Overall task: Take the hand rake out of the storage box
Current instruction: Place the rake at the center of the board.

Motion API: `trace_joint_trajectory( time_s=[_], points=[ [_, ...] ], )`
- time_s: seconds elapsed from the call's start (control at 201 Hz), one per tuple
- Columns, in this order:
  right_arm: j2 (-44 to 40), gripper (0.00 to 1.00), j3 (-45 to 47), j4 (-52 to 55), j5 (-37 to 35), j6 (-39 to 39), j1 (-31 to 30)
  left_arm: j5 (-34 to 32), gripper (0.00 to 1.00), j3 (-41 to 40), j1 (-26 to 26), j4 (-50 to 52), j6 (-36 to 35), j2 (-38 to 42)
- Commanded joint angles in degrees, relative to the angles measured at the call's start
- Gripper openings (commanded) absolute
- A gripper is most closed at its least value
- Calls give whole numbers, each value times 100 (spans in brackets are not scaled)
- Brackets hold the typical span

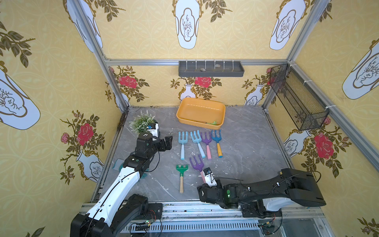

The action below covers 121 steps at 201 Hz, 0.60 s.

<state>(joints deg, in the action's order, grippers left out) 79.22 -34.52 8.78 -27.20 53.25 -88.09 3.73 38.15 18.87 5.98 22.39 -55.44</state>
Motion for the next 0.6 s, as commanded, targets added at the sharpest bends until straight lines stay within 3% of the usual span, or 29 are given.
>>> trace_joint_trajectory(
  time_s=[0.0, 0.085, 0.189, 0.289, 0.403, 0.597],
  points=[
    [-523, 96, -3, -657, 1079, -1364, 942, -465, 100, 59, 846, 19, 448, -151],
    [-612, 95, -96, -949, 2048, -1894, 2183, -1596, 100, 179, 1901, 438, 888, -344],
    [41, 88, -564, -915, 2441, -2316, 2889, -1639, 100, -57, 2247, 457, 1583, -354],
    [845, 76, -1072, -816, 2588, -2465, 3233, -1898, 100, -360, 2392, 569, 1948, -98],
    [1364, 69, -1344, -936, 2586, -2487, 3438, -2010, 99, -565, 2428, 835, 2160, 263],
    [1761, 65, -1569, -981, 2785, -2579, 3523, -2072, 99, -756, 2454, 1028, 2269, 561]
  ],
)
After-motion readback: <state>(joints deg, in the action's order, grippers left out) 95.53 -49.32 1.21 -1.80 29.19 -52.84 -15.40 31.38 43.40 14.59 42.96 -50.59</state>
